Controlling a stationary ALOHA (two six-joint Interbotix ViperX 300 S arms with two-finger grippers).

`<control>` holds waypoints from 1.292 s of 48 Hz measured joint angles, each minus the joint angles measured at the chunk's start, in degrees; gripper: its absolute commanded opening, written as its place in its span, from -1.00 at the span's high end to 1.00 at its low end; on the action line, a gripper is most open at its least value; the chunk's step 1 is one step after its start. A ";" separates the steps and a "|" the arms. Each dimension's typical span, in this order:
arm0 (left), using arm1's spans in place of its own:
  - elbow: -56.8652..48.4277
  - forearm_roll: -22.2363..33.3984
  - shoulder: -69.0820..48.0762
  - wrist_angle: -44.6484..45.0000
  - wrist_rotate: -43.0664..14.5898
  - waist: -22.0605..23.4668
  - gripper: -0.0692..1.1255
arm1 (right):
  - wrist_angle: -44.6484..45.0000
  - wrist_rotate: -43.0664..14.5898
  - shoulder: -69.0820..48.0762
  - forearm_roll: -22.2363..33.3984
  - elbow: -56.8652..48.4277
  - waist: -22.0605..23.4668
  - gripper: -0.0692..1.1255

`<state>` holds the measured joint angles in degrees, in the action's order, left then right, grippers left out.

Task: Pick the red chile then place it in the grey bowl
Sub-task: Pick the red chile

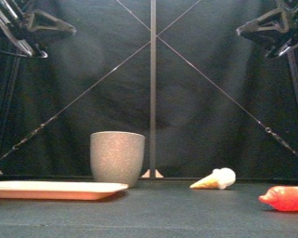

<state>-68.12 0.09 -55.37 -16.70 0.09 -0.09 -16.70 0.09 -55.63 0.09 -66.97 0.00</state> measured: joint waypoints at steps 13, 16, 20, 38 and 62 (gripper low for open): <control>-0.88 0.18 -0.79 -0.09 -0.18 -0.26 0.94 | 8.70 -8.00 4.83 -10.72 -0.44 -0.09 0.78; -0.88 0.18 -0.88 0.00 -0.18 -0.35 0.94 | 11.87 -10.72 7.56 -13.27 -0.35 -1.76 0.78; -0.97 0.18 -0.88 0.00 -0.26 -0.35 0.94 | 13.36 -13.80 11.60 -14.68 0.09 -5.63 0.77; -1.14 0.26 -0.97 0.00 -0.26 -0.62 0.94 | 20.48 -24.26 37.09 -15.29 11.69 -15.21 0.24; -1.67 0.26 -1.05 0.00 -0.26 -1.67 0.94 | 41.31 -35.86 58.18 -5.01 28.92 -19.25 -0.50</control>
<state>-69.79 0.35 -56.43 -16.70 -0.18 -1.76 24.61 -35.77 2.55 -4.92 -38.06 -19.25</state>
